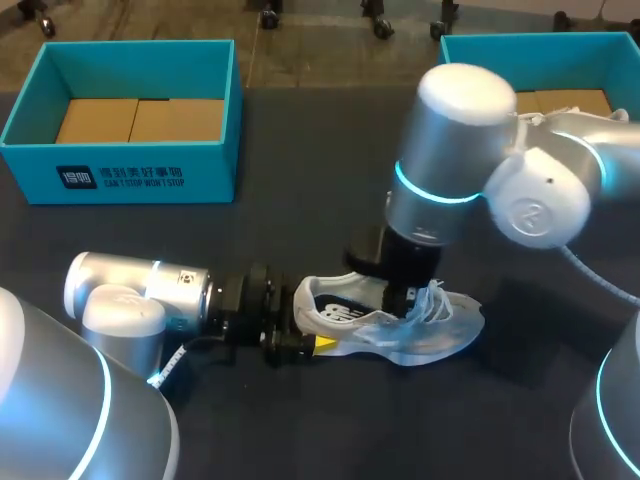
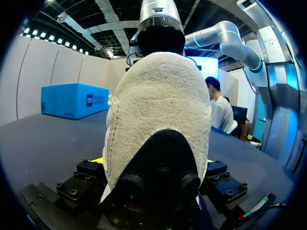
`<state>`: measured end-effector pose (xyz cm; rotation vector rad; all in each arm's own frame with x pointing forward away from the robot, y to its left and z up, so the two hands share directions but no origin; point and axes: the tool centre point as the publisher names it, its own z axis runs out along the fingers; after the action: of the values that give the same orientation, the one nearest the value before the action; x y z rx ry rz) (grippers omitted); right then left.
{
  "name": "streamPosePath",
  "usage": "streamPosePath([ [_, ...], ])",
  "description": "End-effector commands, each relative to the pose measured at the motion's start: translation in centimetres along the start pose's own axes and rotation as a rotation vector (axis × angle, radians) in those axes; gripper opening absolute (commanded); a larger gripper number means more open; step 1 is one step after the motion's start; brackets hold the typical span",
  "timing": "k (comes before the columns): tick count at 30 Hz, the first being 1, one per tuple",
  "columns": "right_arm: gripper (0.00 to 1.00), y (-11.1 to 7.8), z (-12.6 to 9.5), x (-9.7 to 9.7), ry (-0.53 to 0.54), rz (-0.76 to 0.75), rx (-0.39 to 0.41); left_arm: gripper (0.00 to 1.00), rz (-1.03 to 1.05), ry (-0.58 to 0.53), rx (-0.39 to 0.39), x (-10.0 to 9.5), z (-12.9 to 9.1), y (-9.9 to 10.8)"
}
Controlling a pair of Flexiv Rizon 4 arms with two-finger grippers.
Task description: Take the shoe out of the shoebox, open the shoe tongue, remove and reinsert the insole, then place the shoe into the shoebox
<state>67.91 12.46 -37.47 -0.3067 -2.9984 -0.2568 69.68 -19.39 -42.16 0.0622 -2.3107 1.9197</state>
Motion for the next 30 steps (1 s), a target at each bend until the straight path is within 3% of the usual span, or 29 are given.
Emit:
streamPosePath([
  [1, 0.00, -1.4, -1.4, 0.1, 0.008, -0.034, -0.108, 0.00, 0.000, -0.004, 0.000, -0.1, 0.1, 0.1],
  [11, 0.00, -0.6, -2.4, -0.6, 0.018, -0.148, -0.132, 0.00, 0.000, -0.004, 0.000, -0.1, 0.1, 0.1],
  [17, 0.00, 1.2, -2.5, -0.8, 0.034, -0.230, -0.091, 0.00, 0.000, -0.004, 0.000, -0.1, 0.1, 0.1],
  [26, 0.00, 2.3, -3.8, -0.6, 0.015, -0.326, -0.026, 0.00, 0.000, -0.004, 0.000, -0.1, 0.1, 0.1],
  [30, 0.00, 3.0, -4.3, -0.4, 0.000, -0.391, -0.065, 0.00, 0.000, -0.004, 0.000, -0.1, 0.1, 0.1],
])
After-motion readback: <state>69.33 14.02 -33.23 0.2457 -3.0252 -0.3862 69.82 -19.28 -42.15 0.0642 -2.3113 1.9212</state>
